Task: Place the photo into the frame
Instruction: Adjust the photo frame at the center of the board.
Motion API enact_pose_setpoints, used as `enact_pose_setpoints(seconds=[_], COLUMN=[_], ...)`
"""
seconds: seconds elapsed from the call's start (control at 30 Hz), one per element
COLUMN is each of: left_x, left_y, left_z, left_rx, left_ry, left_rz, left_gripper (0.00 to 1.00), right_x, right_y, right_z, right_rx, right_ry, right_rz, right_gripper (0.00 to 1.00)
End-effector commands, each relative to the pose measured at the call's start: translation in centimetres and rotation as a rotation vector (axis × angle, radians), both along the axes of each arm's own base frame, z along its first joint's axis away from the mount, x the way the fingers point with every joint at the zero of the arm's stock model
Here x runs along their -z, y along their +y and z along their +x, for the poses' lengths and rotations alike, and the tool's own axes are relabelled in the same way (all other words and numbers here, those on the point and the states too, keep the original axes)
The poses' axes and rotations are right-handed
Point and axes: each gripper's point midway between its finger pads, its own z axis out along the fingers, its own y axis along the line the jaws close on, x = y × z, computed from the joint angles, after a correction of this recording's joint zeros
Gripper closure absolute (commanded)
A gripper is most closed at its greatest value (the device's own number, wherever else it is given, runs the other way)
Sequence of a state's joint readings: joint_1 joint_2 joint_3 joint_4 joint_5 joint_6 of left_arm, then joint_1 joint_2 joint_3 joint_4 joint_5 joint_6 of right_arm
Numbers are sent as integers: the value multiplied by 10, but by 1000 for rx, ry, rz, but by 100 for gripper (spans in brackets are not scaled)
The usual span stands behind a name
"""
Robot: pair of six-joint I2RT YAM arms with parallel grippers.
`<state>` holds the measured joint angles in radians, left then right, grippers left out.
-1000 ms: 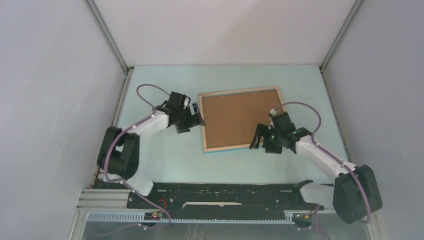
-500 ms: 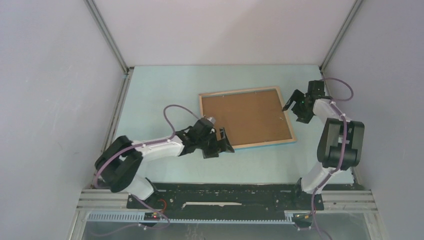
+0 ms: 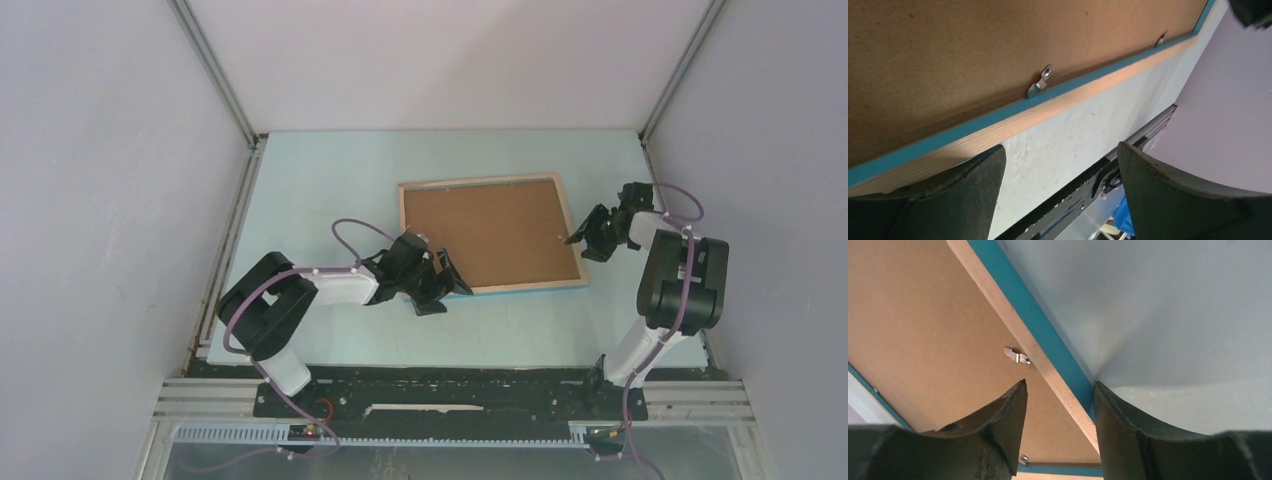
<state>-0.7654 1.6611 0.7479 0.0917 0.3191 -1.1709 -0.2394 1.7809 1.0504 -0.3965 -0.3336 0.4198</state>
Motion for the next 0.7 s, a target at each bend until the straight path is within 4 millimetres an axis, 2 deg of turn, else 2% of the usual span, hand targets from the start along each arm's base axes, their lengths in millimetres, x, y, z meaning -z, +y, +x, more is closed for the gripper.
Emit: enact_pose_setpoints(seconds=[0.0,0.1,0.2,0.37,0.5,0.67], left_x=[8,9,16,21,20,19], left_y=[20,36,59,99,114,123], left_z=[31,46,66,104,126,145], left_rx=[-99,-128,-151,-197,-201,-194], left_ry=[-22,-38,-37,-40,-53,-62], left_rz=[26,46,96,162,209,287], left_gripper=[10,10,9,9,9,10], right_x=[-5,-2,-1,0,-12,-11], right_y=[25,33,44,70,102,149], right_z=[-26,-50,-78,-127,-146,-190], right_rx=[-41,-52,-68,-138,-218,-341], right_ry=[-7,18,33,63,60,77], right_rz=[59,79,98,116,126,105], right_gripper=[45,54,59,59,58,56])
